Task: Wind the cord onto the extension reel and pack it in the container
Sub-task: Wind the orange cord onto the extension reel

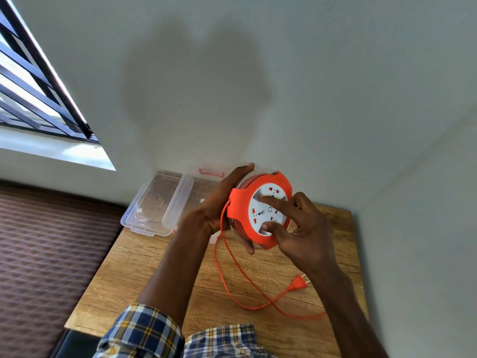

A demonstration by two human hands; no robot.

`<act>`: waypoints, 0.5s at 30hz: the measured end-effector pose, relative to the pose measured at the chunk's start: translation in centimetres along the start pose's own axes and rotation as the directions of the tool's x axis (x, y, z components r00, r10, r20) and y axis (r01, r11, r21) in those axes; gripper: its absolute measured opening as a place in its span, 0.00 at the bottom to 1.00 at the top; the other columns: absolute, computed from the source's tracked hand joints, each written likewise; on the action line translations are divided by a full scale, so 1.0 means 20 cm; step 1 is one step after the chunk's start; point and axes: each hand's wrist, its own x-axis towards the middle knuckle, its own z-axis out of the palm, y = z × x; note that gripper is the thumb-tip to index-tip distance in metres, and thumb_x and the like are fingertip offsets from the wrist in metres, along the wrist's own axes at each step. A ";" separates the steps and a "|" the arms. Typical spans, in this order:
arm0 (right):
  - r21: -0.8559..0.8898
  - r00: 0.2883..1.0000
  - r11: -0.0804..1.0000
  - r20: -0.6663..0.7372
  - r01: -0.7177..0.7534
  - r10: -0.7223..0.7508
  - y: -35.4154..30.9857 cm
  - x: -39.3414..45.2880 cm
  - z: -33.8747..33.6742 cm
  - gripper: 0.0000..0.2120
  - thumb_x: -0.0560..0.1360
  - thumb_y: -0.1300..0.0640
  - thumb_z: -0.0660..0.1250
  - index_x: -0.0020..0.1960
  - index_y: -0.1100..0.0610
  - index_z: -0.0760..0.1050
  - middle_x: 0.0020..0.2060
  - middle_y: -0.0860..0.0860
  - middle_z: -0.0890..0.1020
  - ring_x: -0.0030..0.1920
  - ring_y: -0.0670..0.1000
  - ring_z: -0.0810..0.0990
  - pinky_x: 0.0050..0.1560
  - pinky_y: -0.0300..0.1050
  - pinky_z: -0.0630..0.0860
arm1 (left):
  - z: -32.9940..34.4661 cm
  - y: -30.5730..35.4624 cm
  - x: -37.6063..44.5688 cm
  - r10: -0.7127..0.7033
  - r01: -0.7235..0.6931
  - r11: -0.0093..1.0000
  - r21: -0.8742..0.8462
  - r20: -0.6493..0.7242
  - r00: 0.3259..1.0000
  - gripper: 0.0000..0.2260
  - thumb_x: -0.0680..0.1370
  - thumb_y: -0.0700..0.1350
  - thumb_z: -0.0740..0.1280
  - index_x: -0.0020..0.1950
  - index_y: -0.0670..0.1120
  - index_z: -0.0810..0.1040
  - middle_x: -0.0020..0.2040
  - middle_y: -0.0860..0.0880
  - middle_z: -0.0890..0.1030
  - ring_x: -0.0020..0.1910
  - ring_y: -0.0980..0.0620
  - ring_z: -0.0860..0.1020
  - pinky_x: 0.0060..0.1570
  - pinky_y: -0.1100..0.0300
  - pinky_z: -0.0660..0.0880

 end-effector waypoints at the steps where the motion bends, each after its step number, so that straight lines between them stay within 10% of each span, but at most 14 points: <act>1: 0.032 1.000 0.999 -0.025 -0.016 0.017 -0.01 -0.01 0.00 0.36 0.70 0.44 0.79 0.74 0.34 0.68 0.57 0.42 0.78 0.58 0.43 0.78 0.44 0.37 0.82 | 0.01 0.00 0.00 0.002 -0.002 1.000 0.004 0.000 1.000 0.25 0.83 0.65 0.62 0.62 0.49 0.88 0.58 0.41 0.88 0.54 0.43 0.87 0.53 0.50 0.85; 7: 0.249 0.941 0.938 -0.177 -0.239 0.287 -0.10 -0.01 0.04 0.31 0.65 0.30 0.71 0.66 0.40 0.78 0.39 0.38 0.82 0.42 0.39 0.82 0.35 0.33 0.79 | 0.07 -0.01 0.02 -0.001 0.002 1.000 0.023 -0.030 1.000 0.27 0.84 0.65 0.60 0.66 0.46 0.85 0.61 0.38 0.86 0.57 0.40 0.84 0.59 0.45 0.81; 12: 0.453 0.790 0.752 -0.151 -0.479 0.594 -0.16 0.02 0.09 0.25 0.67 0.31 0.72 0.57 0.44 0.75 0.48 0.47 0.85 0.47 0.47 0.85 0.36 0.38 0.78 | 0.11 -0.04 0.04 0.021 -0.013 0.995 0.099 -0.076 0.997 0.28 0.84 0.65 0.61 0.66 0.44 0.85 0.61 0.35 0.86 0.55 0.40 0.85 0.55 0.46 0.84; 15: 0.359 0.828 0.798 -0.105 -0.484 0.550 -0.14 0.03 0.07 0.22 0.72 0.30 0.70 0.56 0.43 0.73 0.46 0.47 0.85 0.43 0.44 0.85 0.33 0.36 0.77 | 0.11 -0.03 0.03 0.016 -0.011 0.995 0.100 -0.055 0.998 0.25 0.84 0.65 0.60 0.60 0.48 0.89 0.56 0.40 0.88 0.51 0.43 0.88 0.48 0.50 0.85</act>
